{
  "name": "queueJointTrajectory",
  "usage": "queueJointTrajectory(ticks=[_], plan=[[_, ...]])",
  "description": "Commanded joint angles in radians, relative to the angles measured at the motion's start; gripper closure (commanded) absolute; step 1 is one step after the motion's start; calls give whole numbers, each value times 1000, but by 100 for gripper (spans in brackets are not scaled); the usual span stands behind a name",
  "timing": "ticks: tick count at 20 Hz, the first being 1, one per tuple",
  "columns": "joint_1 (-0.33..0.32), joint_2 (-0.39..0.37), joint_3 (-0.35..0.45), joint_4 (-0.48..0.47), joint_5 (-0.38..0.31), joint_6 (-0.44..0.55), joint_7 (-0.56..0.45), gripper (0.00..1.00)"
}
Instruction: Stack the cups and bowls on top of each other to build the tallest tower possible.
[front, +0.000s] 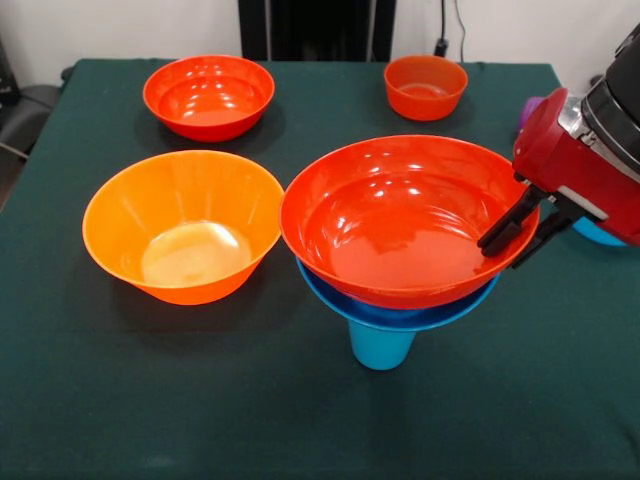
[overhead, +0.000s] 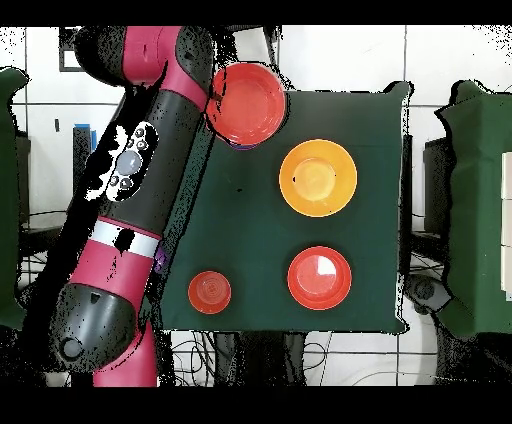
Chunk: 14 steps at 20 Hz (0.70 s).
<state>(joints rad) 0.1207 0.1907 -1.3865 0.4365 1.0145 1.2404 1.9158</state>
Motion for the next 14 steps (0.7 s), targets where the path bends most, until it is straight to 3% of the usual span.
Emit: queueJointTrajectory(ticks=[1, 14], plan=[[-17, 2, 76, 14, -63, -24, 191, 100], [-11, -3, 103, 52, -82, -70, 161, 100]])
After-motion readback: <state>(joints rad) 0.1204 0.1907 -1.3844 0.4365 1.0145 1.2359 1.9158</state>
